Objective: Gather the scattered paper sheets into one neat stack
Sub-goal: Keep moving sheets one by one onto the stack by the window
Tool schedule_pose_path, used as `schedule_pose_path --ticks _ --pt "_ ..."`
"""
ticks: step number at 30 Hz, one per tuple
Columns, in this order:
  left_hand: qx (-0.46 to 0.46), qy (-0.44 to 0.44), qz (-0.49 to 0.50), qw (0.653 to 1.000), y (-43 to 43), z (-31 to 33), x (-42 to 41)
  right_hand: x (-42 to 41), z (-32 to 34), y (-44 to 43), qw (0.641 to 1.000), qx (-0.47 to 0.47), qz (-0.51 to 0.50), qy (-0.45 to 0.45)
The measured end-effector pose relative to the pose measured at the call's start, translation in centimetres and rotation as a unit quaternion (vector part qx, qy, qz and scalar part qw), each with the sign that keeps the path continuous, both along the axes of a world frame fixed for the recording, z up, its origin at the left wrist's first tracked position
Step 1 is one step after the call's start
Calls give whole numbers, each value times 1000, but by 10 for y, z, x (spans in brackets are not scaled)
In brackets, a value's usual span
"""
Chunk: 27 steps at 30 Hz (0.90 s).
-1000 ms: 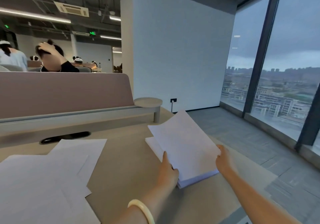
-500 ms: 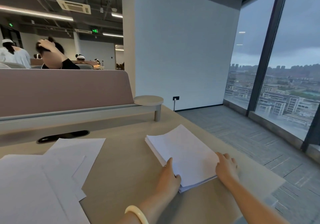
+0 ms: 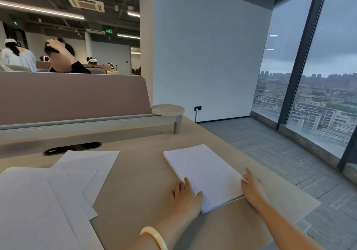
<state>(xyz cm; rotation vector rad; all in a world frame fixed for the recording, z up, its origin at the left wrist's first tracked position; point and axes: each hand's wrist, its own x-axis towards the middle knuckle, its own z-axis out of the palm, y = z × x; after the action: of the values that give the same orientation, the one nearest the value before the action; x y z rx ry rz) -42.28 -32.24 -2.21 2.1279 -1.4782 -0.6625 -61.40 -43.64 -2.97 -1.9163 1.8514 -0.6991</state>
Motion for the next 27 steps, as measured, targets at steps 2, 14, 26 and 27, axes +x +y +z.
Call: schedule_pose_path --ticks 2,14,26,27 --pt "0 -6 -6 1000 -1 -1 0 2 2 1 1000 6 6 -1" --pt "-159 1 58 986 32 42 55 52 54 54 992 -86 75 -52" --pt "-228 -70 158 958 155 81 182 202 94 151 959 -108 231 -123" --pt "-228 -75 172 955 170 80 197 218 92 161 956 -100 244 -130"
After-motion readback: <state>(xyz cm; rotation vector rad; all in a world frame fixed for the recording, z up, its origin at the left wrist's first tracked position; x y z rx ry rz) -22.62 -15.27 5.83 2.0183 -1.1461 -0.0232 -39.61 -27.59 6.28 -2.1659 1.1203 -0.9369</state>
